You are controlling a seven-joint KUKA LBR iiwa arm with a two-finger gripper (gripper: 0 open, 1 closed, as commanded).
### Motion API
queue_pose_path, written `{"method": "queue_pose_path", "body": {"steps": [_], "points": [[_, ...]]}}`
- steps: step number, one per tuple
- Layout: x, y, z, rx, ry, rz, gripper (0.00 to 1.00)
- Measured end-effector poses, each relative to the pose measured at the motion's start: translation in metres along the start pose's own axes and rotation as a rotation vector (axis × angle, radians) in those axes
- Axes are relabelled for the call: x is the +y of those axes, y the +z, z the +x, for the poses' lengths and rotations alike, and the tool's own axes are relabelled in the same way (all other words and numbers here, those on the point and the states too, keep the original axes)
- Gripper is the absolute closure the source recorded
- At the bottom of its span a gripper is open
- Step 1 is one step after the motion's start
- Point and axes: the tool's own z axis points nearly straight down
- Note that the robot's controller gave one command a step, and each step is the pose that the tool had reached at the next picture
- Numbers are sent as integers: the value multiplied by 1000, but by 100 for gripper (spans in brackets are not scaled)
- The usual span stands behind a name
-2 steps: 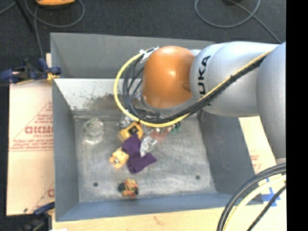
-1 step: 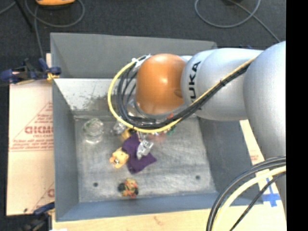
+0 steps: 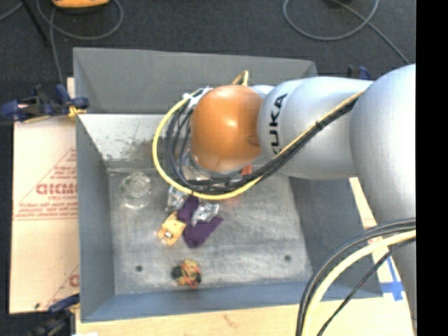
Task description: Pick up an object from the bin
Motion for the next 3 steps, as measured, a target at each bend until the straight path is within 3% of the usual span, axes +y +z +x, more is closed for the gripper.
{"method": "queue_pose_path", "body": {"steps": [3], "points": [[2,-18,2,-6,1,-1,100]]}}
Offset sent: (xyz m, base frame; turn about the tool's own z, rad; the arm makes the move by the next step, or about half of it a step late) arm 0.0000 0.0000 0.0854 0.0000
